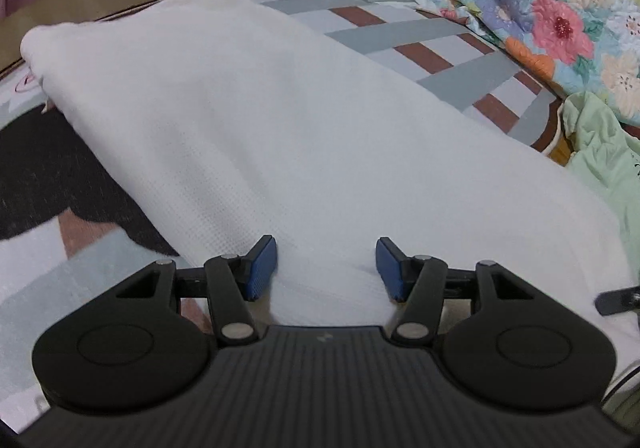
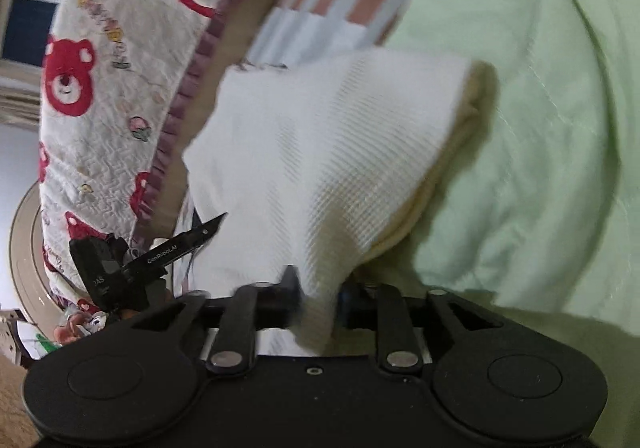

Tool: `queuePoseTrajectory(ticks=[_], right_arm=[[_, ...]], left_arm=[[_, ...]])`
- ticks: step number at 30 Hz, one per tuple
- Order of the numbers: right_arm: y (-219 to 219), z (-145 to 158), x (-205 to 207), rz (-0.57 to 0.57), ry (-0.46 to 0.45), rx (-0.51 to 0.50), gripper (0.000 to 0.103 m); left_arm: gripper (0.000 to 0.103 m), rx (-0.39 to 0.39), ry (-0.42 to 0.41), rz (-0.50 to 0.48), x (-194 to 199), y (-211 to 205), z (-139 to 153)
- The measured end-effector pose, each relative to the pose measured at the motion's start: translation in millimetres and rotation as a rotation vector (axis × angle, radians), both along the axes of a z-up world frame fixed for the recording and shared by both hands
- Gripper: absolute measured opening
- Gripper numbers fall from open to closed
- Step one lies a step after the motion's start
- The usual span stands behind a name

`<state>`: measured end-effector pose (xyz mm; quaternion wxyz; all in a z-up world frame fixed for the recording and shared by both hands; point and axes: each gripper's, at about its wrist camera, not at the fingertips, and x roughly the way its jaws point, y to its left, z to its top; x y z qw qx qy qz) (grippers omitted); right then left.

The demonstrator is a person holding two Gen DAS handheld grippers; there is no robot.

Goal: Fold clothes

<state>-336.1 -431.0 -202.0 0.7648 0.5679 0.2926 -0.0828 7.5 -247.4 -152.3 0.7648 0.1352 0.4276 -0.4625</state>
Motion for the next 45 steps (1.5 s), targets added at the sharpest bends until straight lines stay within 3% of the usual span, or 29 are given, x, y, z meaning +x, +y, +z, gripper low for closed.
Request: queuePoseTrajectory(ticks=[5, 8, 9, 10, 11, 15, 19, 23, 26, 28, 30, 32, 33, 37, 39, 41, 45], right_arm=[[5, 4, -10, 0.046, 0.027, 0.059, 0.054], [8, -11, -6, 0.033, -0.003, 0.111, 0.061], [9, -13, -3, 0.029, -0.027, 0.136, 0.057], [11, -9, 1, 0.036, -0.066, 0.130, 0.046], [13, -1, 5, 0.051, -0.113, 0.106, 0.013], [7, 37, 15, 0.045, -0.241, 0.014, 0.011], [-15, 81, 66, 0.101, -0.293, -0.072, 0.011], [-37, 117, 164, 0.292, -0.231, -0.183, 0.011], [-40, 127, 257, 0.488, -0.083, -0.249, 0.017], [-29, 130, 315, 0.613, 0.033, -0.369, 0.027], [-18, 132, 352, 0.711, 0.097, -0.494, 0.053], [-13, 140, 369, 0.719, 0.125, -0.604, 0.053], [-15, 145, 368, 0.710, 0.102, -0.618, 0.053], [-47, 160, 331, 0.625, -0.091, -0.516, 0.053], [-58, 155, 306, 0.560, -0.113, -0.574, 0.053], [-64, 142, 278, 0.540, -0.087, -0.696, 0.053], [-72, 96, 240, 0.577, 0.079, -0.858, 0.053]], left_arm=[[0.054, -0.029, 0.042, 0.024, 4, 3, -1], [0.054, -0.054, 0.062, 0.038, 8, 6, -4], [0.054, -0.060, 0.066, 0.041, 9, 6, -4], [0.054, -0.063, 0.067, 0.042, 9, 7, -5], [0.054, -0.064, 0.067, 0.041, 9, 8, -5], [0.054, -0.046, 0.042, 0.013, 7, 6, -7], [0.055, -0.015, -0.008, -0.038, 1, 6, -6], [0.055, -0.063, 0.068, -0.005, 13, 21, 0], [0.055, -0.110, 0.111, 0.037, 24, 37, 8], [0.055, -0.149, 0.131, 0.068, 32, 48, 12], [0.055, -0.185, 0.135, 0.085, 37, 56, 14], [0.055, -0.218, 0.139, 0.096, 40, 63, 15], [0.055, -0.233, 0.137, 0.096, 40, 66, 15], [0.055, -0.302, 0.134, 0.092, 43, 74, 16], [0.056, -0.368, 0.197, 0.101, 51, 77, 15], [0.057, -0.410, 0.239, 0.111, 55, 77, 16], [0.062, -0.356, 0.152, 0.026, 36, 55, 29]])
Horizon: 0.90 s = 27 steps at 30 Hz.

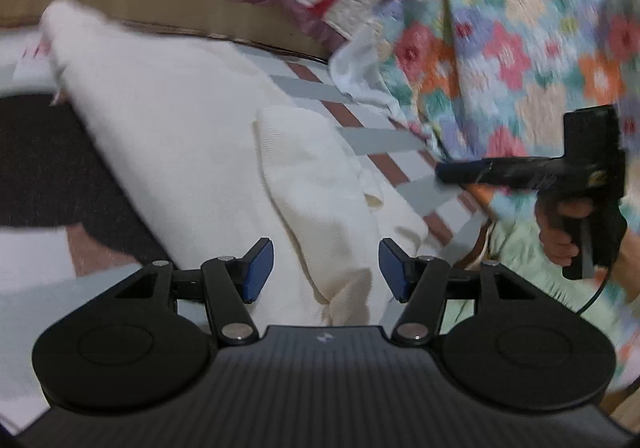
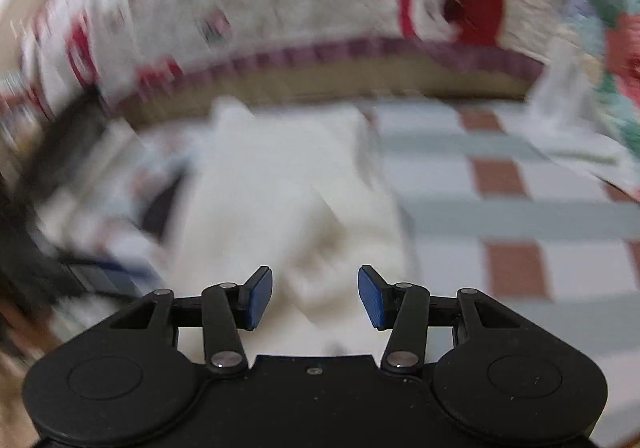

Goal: Fold clothes

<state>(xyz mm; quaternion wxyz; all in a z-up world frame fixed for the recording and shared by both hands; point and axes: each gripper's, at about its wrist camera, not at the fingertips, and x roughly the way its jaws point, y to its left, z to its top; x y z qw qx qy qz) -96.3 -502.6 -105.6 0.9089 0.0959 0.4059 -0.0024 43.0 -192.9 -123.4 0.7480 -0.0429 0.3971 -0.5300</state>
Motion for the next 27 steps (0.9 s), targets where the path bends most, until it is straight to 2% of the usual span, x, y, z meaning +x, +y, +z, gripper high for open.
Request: queuePoseTrajectory(ticks=[2, 3, 7, 8, 9, 11, 13, 16, 21, 23, 25, 27], right_arm=[[-1, -21, -9, 0.001, 0.050, -0.054, 0.053], [-2, -26, -11, 0.001, 0.056, -0.047, 0.053], [-5, -39, 4, -0.015, 0.050, -0.016, 0.053], [-6, -42, 8, -0.015, 0.049, -0.016, 0.053], [-6, -45, 12, -0.011, 0.050, -0.018, 0.053], [-6, -49, 19, -0.007, 0.048, -0.018, 0.053], [-7, -52, 24, -0.003, 0.041, -0.005, 0.053], [-10, -59, 27, -0.011, 0.028, 0.006, 0.053], [-11, -66, 37, -0.003, 0.001, -0.026, 0.054], [-11, -64, 40, 0.007, -0.030, -0.044, 0.054], [-13, -62, 45, 0.017, -0.065, -0.048, 0.051], [-20, -60, 56, 0.016, -0.098, -0.013, 0.025]], left_arm=[[0.072, 0.055, -0.042, -0.045, -9, -22, 2], [0.073, 0.086, -0.060, -0.066, -13, -34, 2], [0.071, 0.267, -0.064, -0.060, -8, -78, -15], [0.050, 0.297, -0.073, -0.028, -4, -81, -18], [0.012, 0.312, -0.077, -0.007, -3, -79, -18], [0.012, 0.314, -0.079, 0.014, -4, -67, -12], [0.012, 0.294, -0.069, 0.077, -6, -49, -7], [0.015, 0.243, 0.015, 0.217, -3, -24, -13], [0.019, 0.169, 0.233, 0.376, 2, -3, -35], [0.019, 0.172, 0.238, 0.374, 1, -2, -30], [0.023, 0.209, 0.160, 0.339, -2, -12, -22], [0.042, 0.251, 0.054, 0.295, -6, -26, -14]])
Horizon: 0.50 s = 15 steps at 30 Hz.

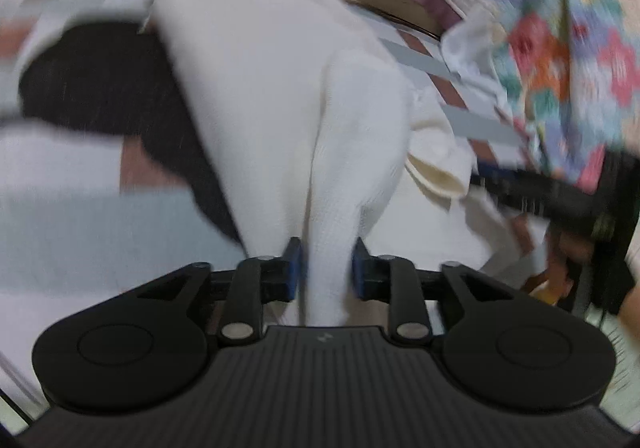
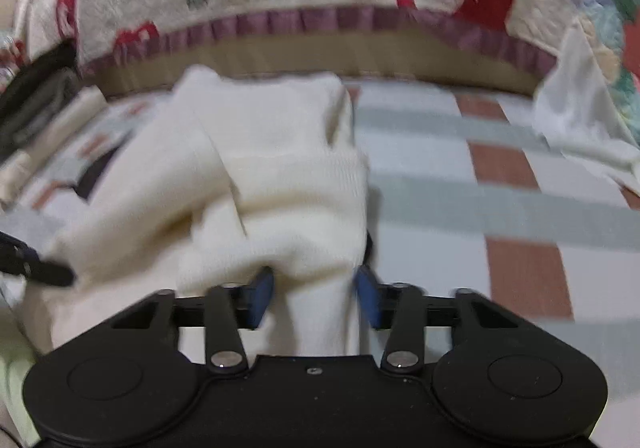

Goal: Fold clothes

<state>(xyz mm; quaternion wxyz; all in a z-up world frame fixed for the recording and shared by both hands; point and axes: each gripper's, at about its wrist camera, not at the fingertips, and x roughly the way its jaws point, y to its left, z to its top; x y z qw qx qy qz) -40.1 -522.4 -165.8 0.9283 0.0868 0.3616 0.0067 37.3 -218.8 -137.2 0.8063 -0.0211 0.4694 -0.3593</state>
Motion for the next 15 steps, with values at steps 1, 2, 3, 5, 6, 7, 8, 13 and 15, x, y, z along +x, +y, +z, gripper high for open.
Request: queuePoseTrajectory(ticks=[1, 2, 3, 5, 6, 7, 8, 13, 15], right_arm=[[-6, -1, 8, -0.019, 0.003, 0.029, 0.021], [-13, -1, 16, -0.037, 0.005, 0.065, 0.014], [-20, -2, 22, -0.056, 0.006, 0.099, 0.010], [-31, -6, 29, -0.097, 0.005, 0.168, 0.005], [-36, -7, 32, -0.117, 0.005, 0.202, 0.005], [-42, -9, 35, -0.138, 0.005, 0.236, 0.005], [-46, -10, 36, -0.158, 0.000, 0.262, 0.005], [-48, -8, 31, -0.174, -0.016, 0.239, 0.014], [-45, -1, 19, -0.096, -0.064, 0.232, 0.019]], left_arm=[[0.045, 0.021, -0.050, -0.026, -3, -8, 4], [0.048, 0.042, -0.105, -0.054, -5, -15, 10], [0.053, 0.065, -0.163, -0.084, -8, -23, 15], [0.065, 0.120, -0.233, -0.146, -9, -44, 18], [0.065, 0.150, -0.261, -0.178, -9, -56, 17], [0.063, 0.179, -0.288, -0.210, -9, -67, 17], [0.030, 0.199, -0.281, -0.202, -4, -73, 16], [0.011, 0.079, -0.108, 0.121, 35, -28, 19], [0.013, 0.041, -0.052, 0.206, 37, -7, 14]])
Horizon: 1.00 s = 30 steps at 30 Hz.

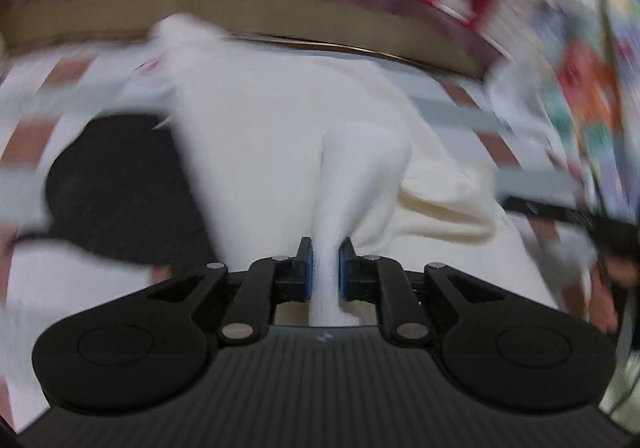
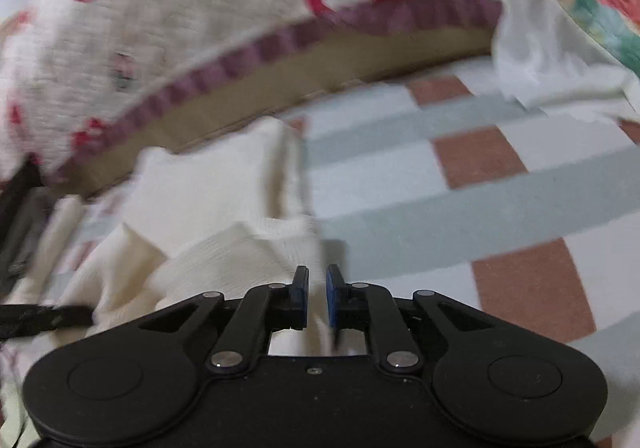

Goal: Fold clothes

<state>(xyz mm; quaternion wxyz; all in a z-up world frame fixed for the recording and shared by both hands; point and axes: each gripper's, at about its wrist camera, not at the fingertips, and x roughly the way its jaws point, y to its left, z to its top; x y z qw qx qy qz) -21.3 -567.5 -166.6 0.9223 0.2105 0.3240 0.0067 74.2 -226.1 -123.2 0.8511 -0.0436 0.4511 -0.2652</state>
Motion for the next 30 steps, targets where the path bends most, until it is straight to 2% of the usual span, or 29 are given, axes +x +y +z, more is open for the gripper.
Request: queuePoseTrajectory(ticks=[1, 3, 4, 6, 7, 8, 9, 11, 12, 13, 14, 15, 16, 18, 20, 22, 23, 24, 25, 27, 29, 30], right_arm=[[2, 4, -6, 0.036, -0.028, -0.006, 0.025], [7, 6, -12, 0.106, -0.040, -0.021, 0.045], [9, 5, -12, 0.134, -0.029, -0.025, 0.049], [15, 0, -8, 0.184, 0.009, -0.041, 0.068], [18, -3, -2, 0.200, 0.032, -0.066, 0.071], [22, -7, 6, 0.210, 0.058, -0.101, 0.071], [23, -10, 13, 0.198, 0.072, -0.118, 0.072], [22, -14, 29, 0.134, 0.074, -0.121, 0.069], [22, -16, 36, 0.102, 0.075, -0.123, 0.052], [17, -18, 41, 0.064, 0.069, -0.080, 0.033], [9, -20, 43, 0.018, 0.058, 0.005, 0.011], [1, -21, 43, -0.026, 0.047, 0.073, 0.011], [-5, -22, 43, -0.070, 0.037, 0.126, 0.011], [-16, -24, 42, -0.138, 0.026, 0.199, 0.011], [-17, -21, 40, -0.144, 0.040, 0.171, 0.011], [-13, -13, 30, -0.139, 0.048, 0.127, 0.018], [-12, -8, 25, -0.136, 0.052, 0.105, 0.019], [-11, -3, 15, -0.137, 0.043, 0.098, 0.020], [-10, 4, 0, -0.143, 0.022, 0.106, 0.021], [-9, 11, -34, -0.169, 0.001, 0.161, 0.044], [-7, 11, -69, -0.203, -0.010, 0.247, 0.048], [-4, 8, -83, -0.218, -0.001, 0.280, 0.048]], left_arm=[[0.015, -0.006, 0.021, 0.014, -1, 5, -3], [0.016, -0.009, 0.053, 0.040, -2, 13, -7], [0.016, -0.003, 0.054, 0.046, -4, 15, -6], [0.027, 0.000, 0.059, 0.033, -7, 12, -1], [0.032, 0.005, 0.058, 0.013, -8, 5, -1], [0.044, 0.014, 0.054, -0.012, -9, -6, -1], [0.052, 0.026, 0.046, -0.035, -8, -17, -2], [0.052, 0.104, 0.006, -0.053, -5, -36, -2], [0.044, 0.151, -0.017, -0.058, -4, -45, -1], [0.034, 0.203, -0.057, -0.065, -3, -54, 2], [0.018, 0.247, -0.105, -0.072, -2, -59, 8], [0.018, 0.263, -0.133, -0.073, -1, -60, 14], [0.018, 0.255, -0.123, -0.046, 1, -57, 18], [0.016, 0.217, -0.054, 0.048, 7, -43, 21], [0.014, 0.220, -0.032, 0.085, 9, -32, 19], [0.023, 0.229, -0.040, 0.100, 9, -21, 18], [0.029, 0.224, -0.064, 0.101, 6, -15, 21], [0.030, 0.212, -0.083, 0.103, 4, -7, 25], [0.030, 0.184, -0.091, 0.108, 1, 2, 30], [0.033, 0.088, -0.062, 0.095, -5, 19, 33], [0.036, -0.024, -0.012, 0.049, -10, 28, 30], [0.042, -0.071, 0.007, 0.019, -13, 31, 27]])
